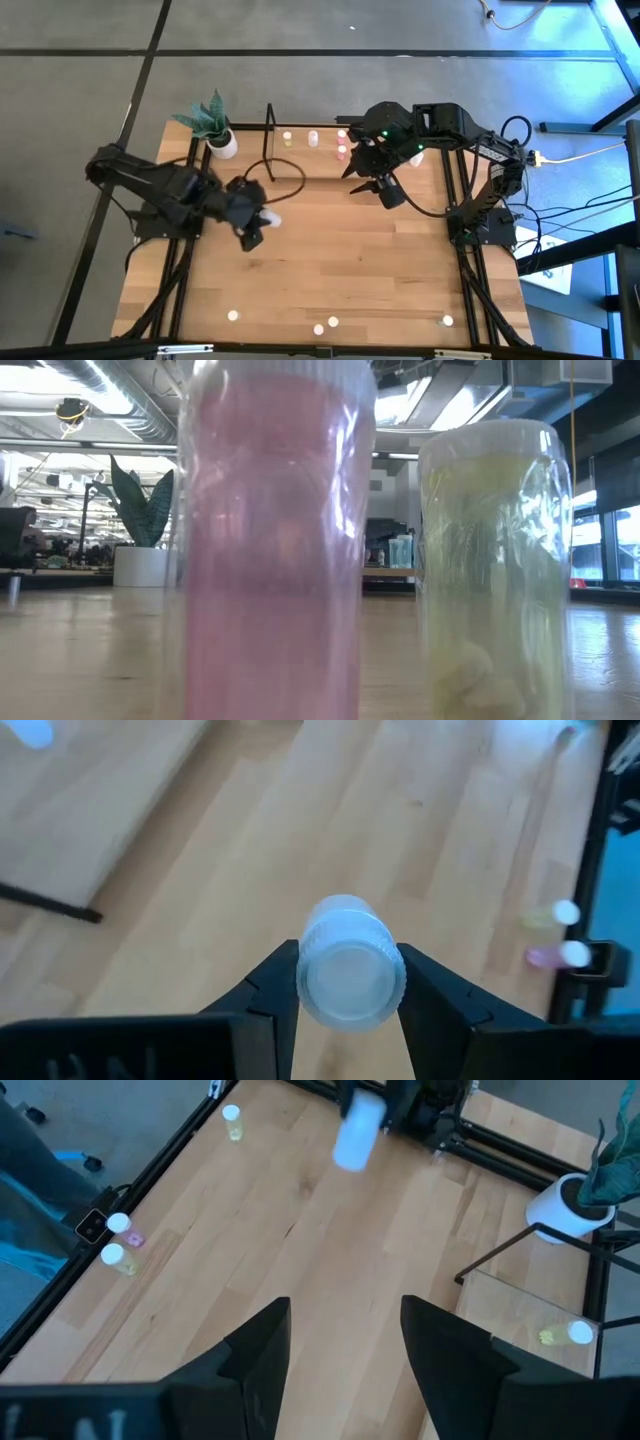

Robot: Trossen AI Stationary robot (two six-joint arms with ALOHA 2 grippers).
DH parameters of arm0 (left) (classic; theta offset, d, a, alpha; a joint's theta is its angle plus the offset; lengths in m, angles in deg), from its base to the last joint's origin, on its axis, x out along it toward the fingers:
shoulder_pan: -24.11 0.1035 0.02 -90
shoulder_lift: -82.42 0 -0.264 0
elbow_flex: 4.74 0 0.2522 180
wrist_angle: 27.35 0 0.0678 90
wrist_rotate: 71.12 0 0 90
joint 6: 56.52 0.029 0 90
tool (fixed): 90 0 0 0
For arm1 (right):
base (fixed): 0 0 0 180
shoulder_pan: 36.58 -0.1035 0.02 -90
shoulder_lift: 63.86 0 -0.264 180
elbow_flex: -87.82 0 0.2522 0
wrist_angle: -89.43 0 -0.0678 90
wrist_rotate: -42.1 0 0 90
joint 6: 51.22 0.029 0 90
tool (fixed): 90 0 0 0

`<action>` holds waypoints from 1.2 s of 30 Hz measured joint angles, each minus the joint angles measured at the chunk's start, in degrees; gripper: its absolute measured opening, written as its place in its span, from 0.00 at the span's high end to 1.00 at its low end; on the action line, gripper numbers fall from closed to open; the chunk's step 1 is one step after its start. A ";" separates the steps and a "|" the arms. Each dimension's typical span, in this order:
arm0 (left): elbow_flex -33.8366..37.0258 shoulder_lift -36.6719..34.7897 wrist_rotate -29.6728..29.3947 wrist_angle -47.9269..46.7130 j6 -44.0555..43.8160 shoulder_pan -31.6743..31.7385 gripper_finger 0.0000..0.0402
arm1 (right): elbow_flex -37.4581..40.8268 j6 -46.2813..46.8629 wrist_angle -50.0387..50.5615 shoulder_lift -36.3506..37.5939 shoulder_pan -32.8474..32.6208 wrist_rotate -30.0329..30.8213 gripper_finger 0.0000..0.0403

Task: Pick and place medicine bottles onto shelf by color
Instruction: Put the bottom white pill bottle on the shelf aligned with other white pill bottle

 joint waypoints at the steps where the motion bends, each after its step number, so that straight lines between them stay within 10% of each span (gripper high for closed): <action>1: -0.52 0.81 1.12 0.10 2.00 1.37 0.70 | 0.00 0.00 -0.14 0.00 -0.01 0.00 0.52; 9: -1.76 7.80 11.05 4.87 15.08 9.34 0.70 | 0.00 0.00 -0.31 0.00 -0.01 0.00 0.52; 36: -1.76 31.56 15.72 10.77 20.82 13.74 0.70 | 0.00 -0.02 -0.57 0.00 0.01 0.00 0.52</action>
